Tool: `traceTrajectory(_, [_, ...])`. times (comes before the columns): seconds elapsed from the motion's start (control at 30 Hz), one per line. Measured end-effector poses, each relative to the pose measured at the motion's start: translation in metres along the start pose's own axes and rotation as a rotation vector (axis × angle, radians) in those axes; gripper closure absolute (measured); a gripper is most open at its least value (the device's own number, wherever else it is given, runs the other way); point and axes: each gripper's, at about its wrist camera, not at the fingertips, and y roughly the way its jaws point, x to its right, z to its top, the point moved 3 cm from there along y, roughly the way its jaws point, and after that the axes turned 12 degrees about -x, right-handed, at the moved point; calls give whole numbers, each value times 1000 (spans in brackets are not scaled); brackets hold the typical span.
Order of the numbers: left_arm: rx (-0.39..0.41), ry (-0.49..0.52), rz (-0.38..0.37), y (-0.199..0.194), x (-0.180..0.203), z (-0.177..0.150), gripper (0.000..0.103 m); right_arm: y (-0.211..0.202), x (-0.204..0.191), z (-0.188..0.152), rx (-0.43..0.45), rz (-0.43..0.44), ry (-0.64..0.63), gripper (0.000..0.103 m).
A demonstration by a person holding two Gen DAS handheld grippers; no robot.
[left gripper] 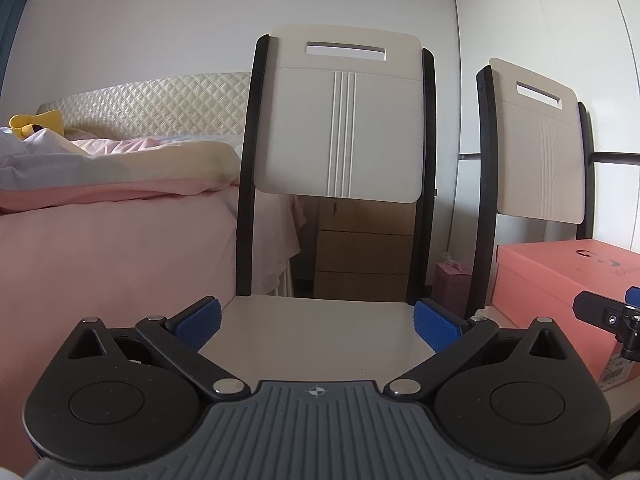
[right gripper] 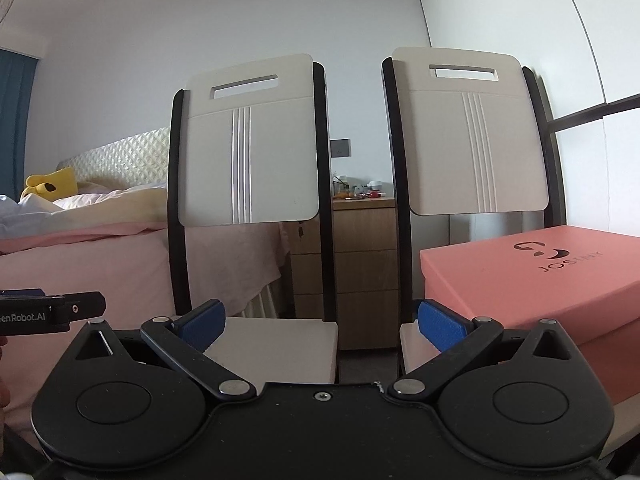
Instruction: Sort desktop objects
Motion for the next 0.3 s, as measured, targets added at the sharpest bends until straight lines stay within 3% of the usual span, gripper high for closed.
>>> traceTrajectory(0.3, [-7, 0, 10, 1, 0, -1, 0, -1, 0, -1, 2, 5, 5, 0])
